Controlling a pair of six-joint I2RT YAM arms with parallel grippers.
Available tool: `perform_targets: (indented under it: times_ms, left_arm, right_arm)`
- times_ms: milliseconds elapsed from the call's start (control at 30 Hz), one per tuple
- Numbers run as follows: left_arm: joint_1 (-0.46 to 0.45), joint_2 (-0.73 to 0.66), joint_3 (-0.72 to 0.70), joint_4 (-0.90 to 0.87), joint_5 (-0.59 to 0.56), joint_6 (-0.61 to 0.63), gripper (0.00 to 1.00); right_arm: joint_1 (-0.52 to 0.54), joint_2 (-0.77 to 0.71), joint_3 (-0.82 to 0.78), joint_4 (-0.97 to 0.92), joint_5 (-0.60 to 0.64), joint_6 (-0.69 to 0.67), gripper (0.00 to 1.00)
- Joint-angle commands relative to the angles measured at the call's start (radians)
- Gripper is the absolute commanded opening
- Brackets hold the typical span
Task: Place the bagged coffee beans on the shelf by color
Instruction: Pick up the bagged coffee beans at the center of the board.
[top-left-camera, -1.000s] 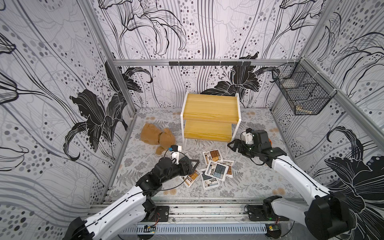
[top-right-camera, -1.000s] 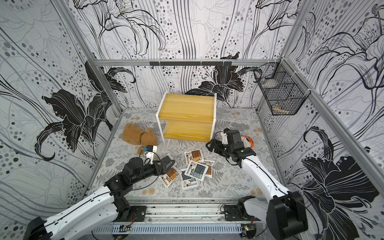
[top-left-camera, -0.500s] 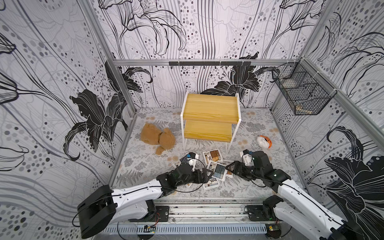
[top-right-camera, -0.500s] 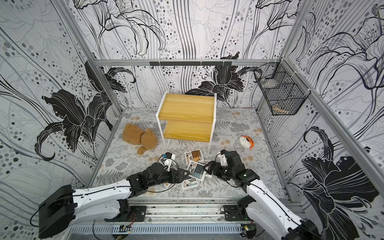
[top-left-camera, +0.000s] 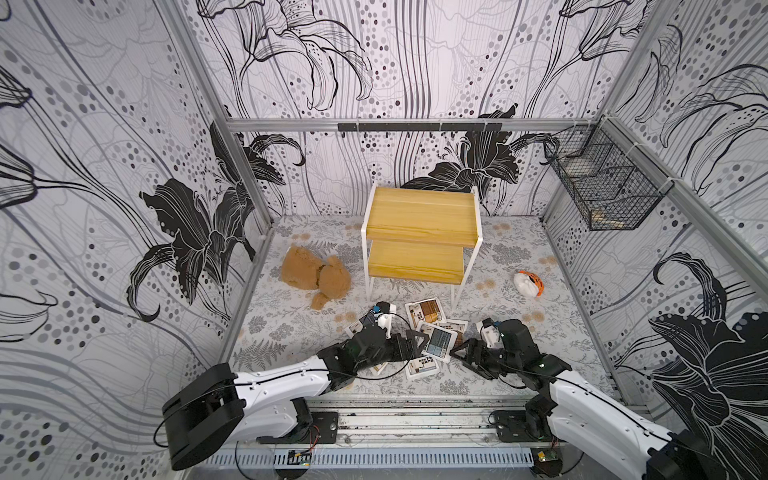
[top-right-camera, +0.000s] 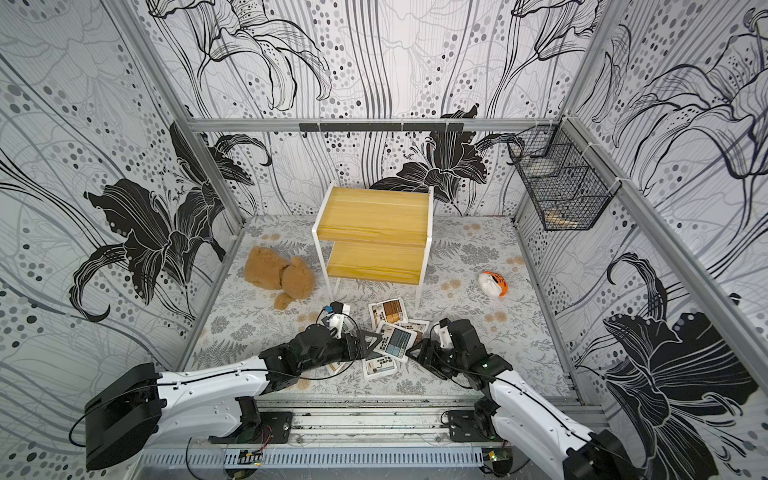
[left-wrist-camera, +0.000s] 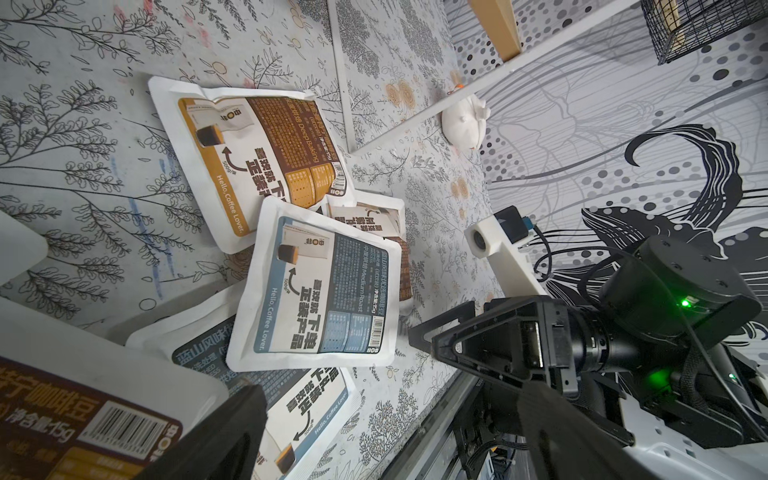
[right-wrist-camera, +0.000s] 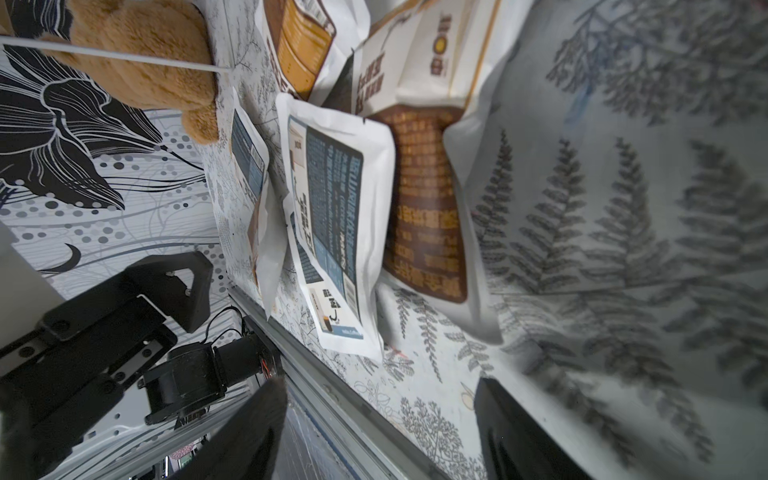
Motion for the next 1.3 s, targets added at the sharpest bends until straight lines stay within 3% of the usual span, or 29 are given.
perform_targets:
  times_ms: [0, 400, 733, 1067, 1267]
  left_arm:
    - [-0.006, 0.007, 0.0, 0.041, -0.014, -0.002, 1.0]
    - [-0.005, 0.016, -0.001, 0.04, -0.004, 0.005, 0.99]
    - [-0.006, -0.008, -0.011, 0.021, -0.007, 0.012, 0.99]
    - [-0.006, -0.032, -0.019, -0.009, -0.015, 0.021, 0.99]
    - [-0.005, -0.052, -0.03, -0.018, -0.024, 0.02, 0.99]
  right_arm:
    - [0.015, 0.02, -0.014, 0.098, -0.013, 0.036, 0.75]
    - [0.108, 0.145, -0.03, 0.24, 0.06, 0.095, 0.67]
    - [0.181, 0.251, -0.031, 0.331, 0.185, 0.142, 0.48]
    - [0.183, 0.278, -0.013, 0.382, 0.231, 0.138, 0.44]
    - [0.184, 0.287, -0.011, 0.39, 0.225, 0.138, 0.29]
